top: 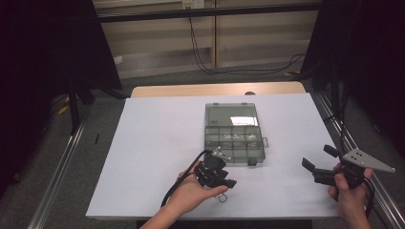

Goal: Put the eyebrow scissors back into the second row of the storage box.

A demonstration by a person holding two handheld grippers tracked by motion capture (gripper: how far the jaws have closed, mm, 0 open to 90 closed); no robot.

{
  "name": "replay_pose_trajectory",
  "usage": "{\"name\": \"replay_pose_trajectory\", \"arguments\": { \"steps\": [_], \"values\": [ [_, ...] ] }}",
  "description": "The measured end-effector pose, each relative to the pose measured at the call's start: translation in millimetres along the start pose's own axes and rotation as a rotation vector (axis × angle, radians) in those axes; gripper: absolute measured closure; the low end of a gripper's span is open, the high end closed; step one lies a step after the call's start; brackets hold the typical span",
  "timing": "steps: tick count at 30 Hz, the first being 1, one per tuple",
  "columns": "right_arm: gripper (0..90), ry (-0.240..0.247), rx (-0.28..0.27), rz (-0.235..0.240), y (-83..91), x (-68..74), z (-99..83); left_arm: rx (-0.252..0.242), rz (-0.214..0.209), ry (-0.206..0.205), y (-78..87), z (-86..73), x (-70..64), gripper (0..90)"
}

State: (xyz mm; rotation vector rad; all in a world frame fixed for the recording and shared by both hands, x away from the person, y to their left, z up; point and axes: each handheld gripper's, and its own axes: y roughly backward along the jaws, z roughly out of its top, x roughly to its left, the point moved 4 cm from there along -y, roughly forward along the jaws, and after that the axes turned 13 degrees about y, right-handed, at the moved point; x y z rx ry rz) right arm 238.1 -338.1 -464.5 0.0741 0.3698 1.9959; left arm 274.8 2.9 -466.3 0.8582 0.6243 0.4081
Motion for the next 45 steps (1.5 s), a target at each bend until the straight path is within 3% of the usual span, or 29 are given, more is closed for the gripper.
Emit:
{"name": "replay_pose_trajectory", "arguments": {
  "steps": [6, 7, 8, 9, 10, 11, 16, 17, 18, 21, 22, 24, 30, 40, 41, 44, 45],
  "values": [
    [1.3, 0.007, 0.004, 0.003, -0.2, 1.2, -0.4, 0.029, 0.05, 0.02, -10.1, -6.2, -2.6, 66.2],
    [1.4, 0.006, 0.004, 0.001, -0.7, 1.2, -0.7, 0.051, 0.055, 0.0, -10.1, -7.0, -1.2, 68.3],
    [1.4, 0.009, 0.007, 0.001, -0.9, 1.4, -0.9, 0.057, 0.057, 0.006, -11.7, -8.3, -1.6, 73.5],
    [1.4, 0.009, 0.007, 0.001, -0.9, 1.4, -0.9, 0.063, 0.055, 0.003, -13.1, -9.5, -1.3, 73.5],
    [1.4, 0.004, 0.012, 0.004, -1.3, 2.4, -1.1, 0.049, 0.057, 0.032, -15.5, -10.2, -3.2, 75.0],
    [1.4, 0.004, 0.012, 0.004, -1.3, 2.4, -1.1, 0.081, 0.077, -0.006, -14.5, -10.9, -0.7, 75.0],
    [1.5, 0.004, 0.019, 0.005, -2.8, 3.0, -2.6, 0.063, 0.096, 0.014, -19.9, -13.7, -2.5, 76.6],
    [1.4, 0.004, 0.021, 0.003, -3.0, 3.1, -2.9, 0.08, 0.099, 0.014, -19.1, -14.2, -2.9, 76.7],
    [1.4, 0.009, 0.019, 0.001, -3.4, 2.9, -3.1, 0.084, 0.127, 0.0, -19.9, -15.2, -3.3, 76.9],
    [1.4, 0.009, 0.024, -0.017, -3.6, 1.8, -3.7, 0.07, 0.155, 0.009, -21.4, -16.3, -5.8, 77.9],
    [1.4, 0.003, 0.024, -0.018, -3.5, 1.5, -3.7, 0.079, 0.168, -0.012, -21.1, -16.5, -5.5, 79.1],
    [1.4, 0.004, 0.025, -0.024, -3.2, 0.7, -4.0, 0.065, 0.186, -0.014, -22.4, -17.1, -7.8, 81.2],
    [1.5, 0.005, 0.026, -0.025, -3.8, 1.4, -3.6, 0.102, 0.168, -0.01, -22.1, -14.6, -5.5, 83.9],
    [1.5, -0.005, 0.032, -0.038, -3.5, -0.1, -5.0, 0.104, 0.145, -0.018, -22.6, -13.3, -5.6, 85.6],
    [1.5, -0.006, 0.03, -0.04, -3.5, -0.5, -5.2, 0.089, 0.151, -0.026, -23.6, -12.6, -5.7, 85.7],
    [1.5, -0.006, 0.03, -0.043, -3.2, -1.8, -5.6, 0.114, 0.15, -0.056, -22.7, -10.7, -8.3, 85.7],
    [1.5, -0.007, 0.03, -0.043, -3.2, -1.8, -5.6, 0.116, 0.146, -0.046, -21.9, -10.1, -10.3, 85.8]
  ]
}}
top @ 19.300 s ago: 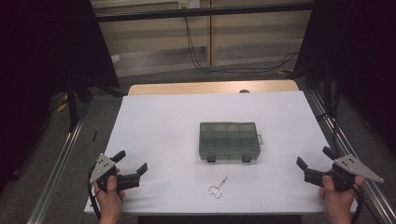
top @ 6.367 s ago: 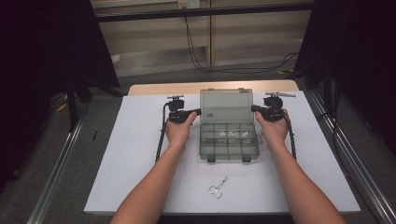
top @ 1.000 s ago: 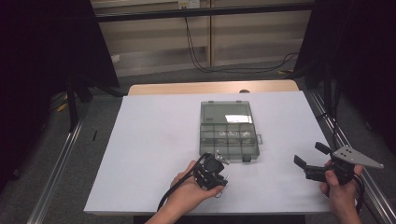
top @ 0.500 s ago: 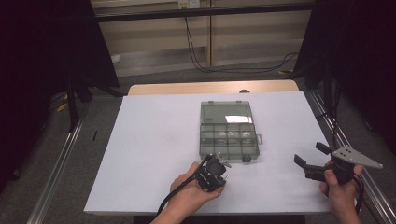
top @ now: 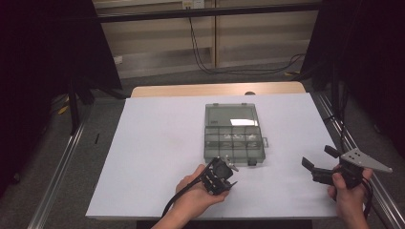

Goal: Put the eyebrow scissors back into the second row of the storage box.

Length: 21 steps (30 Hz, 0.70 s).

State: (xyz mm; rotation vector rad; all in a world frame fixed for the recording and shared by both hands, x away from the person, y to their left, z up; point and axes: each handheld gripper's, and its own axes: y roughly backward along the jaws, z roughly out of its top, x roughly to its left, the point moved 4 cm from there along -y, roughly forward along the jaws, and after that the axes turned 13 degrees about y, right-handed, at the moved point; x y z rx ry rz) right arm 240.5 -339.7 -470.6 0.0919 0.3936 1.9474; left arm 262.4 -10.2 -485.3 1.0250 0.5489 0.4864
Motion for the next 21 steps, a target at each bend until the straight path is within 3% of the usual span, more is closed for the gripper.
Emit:
{"name": "replay_pose_trajectory", "arguments": {
  "steps": [2, 4, 5, 9, 16, 17, 21],
  "values": [
    [1.5, 0.002, 0.001, -0.002, -0.3, 0.0, -0.2, -0.004, -0.05, -0.007, 4.9, 4.1, -3.2, 88.6],
    [1.5, 0.0, 0.003, -0.002, -0.6, 0.2, -0.5, 0.01, 0.027, -0.046, 2.4, 5.4, -6.5, 90.0],
    [1.6, -0.003, 0.005, -0.001, -0.8, 0.6, -0.5, 0.025, 0.025, -0.059, 1.1, 6.0, -6.4, 90.0],
    [1.6, -0.004, 0.013, 0.003, -0.9, 1.8, -0.7, 0.025, -0.015, -0.011, 0.1, 6.3, -3.1, 89.8],
    [1.7, 0.003, 0.012, 0.003, -2.3, 1.6, -1.8, 0.058, -0.024, 0.005, -3.5, 4.1, 2.2, 87.7],
    [1.7, 0.003, 0.014, 0.004, -2.2, 1.9, -1.9, 0.043, -0.034, 0.023, -4.4, 3.6, 1.7, 87.7],
    [1.8, 0.003, 0.011, 0.006, -2.9, 1.7, -2.1, 0.032, -0.026, 0.01, -4.0, 2.6, 2.1, 88.9]
  ]
}}
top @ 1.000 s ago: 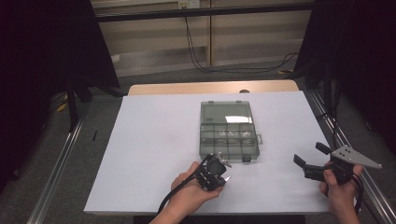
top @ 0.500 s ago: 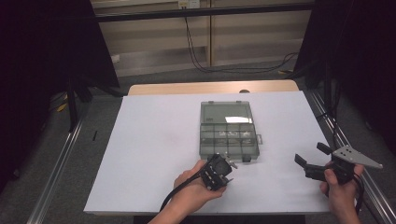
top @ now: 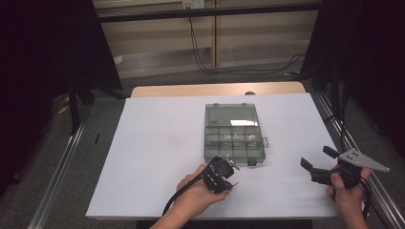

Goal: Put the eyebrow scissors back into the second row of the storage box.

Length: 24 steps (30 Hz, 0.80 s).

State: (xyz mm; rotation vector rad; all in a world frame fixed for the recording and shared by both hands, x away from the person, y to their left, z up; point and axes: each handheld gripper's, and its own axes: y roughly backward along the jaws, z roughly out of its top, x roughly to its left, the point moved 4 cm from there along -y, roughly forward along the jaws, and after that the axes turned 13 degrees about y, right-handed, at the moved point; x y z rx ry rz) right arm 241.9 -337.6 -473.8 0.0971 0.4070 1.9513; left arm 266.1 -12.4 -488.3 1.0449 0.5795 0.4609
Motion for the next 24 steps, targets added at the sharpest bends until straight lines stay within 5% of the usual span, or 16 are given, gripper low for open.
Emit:
{"name": "replay_pose_trajectory", "arguments": {
  "steps": [2, 13, 24],
  "values": [
    [1.7, 0.001, 0.003, 0.0, -0.1, 0.4, -0.2, 0.017, 0.002, -0.023, 1.4, -0.5, 0.3, 89.2],
    [1.5, 0.015, -0.014, 0.005, 1.2, 1.2, 0.7, -0.018, -0.023, 0.026, 3.6, 0.8, 9.3, 89.4],
    [1.2, 0.018, -0.026, 0.015, 2.3, 2.9, 2.2, -0.031, -0.029, 0.017, 12.9, 4.3, 16.8, 89.4]
  ]
}}
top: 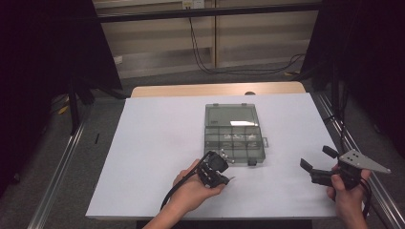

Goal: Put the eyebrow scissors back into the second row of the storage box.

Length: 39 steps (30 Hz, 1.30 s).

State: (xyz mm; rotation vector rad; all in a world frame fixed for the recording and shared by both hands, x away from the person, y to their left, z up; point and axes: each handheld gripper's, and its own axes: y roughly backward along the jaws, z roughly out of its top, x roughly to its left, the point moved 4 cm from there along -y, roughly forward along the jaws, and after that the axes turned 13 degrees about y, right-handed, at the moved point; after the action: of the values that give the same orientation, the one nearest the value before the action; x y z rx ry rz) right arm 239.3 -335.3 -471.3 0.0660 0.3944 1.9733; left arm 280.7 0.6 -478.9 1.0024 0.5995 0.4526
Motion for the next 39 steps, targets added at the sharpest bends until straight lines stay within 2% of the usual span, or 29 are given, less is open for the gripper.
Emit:
{"name": "replay_pose_trajectory", "arguments": {
  "steps": [1, 6, 7, 8, 12, 14, 17, 18, 22, 32, 33, 39],
  "values": [
    [1.1, -0.002, 0.0, 0.003, 0.1, 0.3, 0.0, -0.01, -0.003, 0.014, 0.6, 0.6, -0.3, 89.4],
    [0.8, 0.011, -0.004, 0.006, -0.6, 0.9, -0.1, -0.01, -0.009, 0.015, 6.0, 5.3, 1.2, 89.4],
    [0.8, 0.012, -0.004, 0.006, -0.6, 1.0, -0.2, -0.006, -0.007, -0.005, 7.6, 6.9, 2.7, 89.4],
    [0.8, 0.01, -0.001, 0.009, -0.8, 1.4, -0.3, -0.024, -0.009, 0.011, 7.9, 8.6, 1.8, 89.4],
    [0.6, 0.022, -0.003, 0.011, -1.3, 2.5, -0.3, -0.022, 0.003, 0.001, 14.2, 14.3, 3.0, 89.3],
    [0.6, 0.017, -0.003, 0.01, -1.5, 2.5, -0.7, -0.038, 0.01, -0.009, 16.0, 17.5, 4.1, 89.3],
    [0.4, 0.02, -0.011, 0.011, -0.9, 2.1, -0.4, -0.04, 0.015, -0.007, 20.1, 21.6, 6.5, 89.4],
    [0.3, 0.015, -0.011, 0.014, -0.4, 2.0, -0.3, -0.038, 0.014, -0.02, 21.7, 23.3, 8.1, 89.4],
    [0.0, 0.02, -0.008, 0.012, -0.6, 1.8, -0.7, -0.06, 0.004, 0.0, 24.9, 27.9, 9.4, 89.4],
    [0.6, 0.019, -0.002, 0.009, -1.7, 2.7, -1.2, -0.066, 0.007, -0.006, 29.5, 36.5, 16.0, 89.4],
    [0.6, 0.026, 0.001, -0.001, -2.3, 2.4, -1.4, -0.067, 0.005, 0.003, 29.6, 36.7, 15.6, 89.3],
    [0.6, 0.034, 0.014, 0.013, -3.3, 4.3, -2.5, -0.081, -0.007, 0.006, 33.2, 40.9, 18.8, 89.3]
  ]
}}
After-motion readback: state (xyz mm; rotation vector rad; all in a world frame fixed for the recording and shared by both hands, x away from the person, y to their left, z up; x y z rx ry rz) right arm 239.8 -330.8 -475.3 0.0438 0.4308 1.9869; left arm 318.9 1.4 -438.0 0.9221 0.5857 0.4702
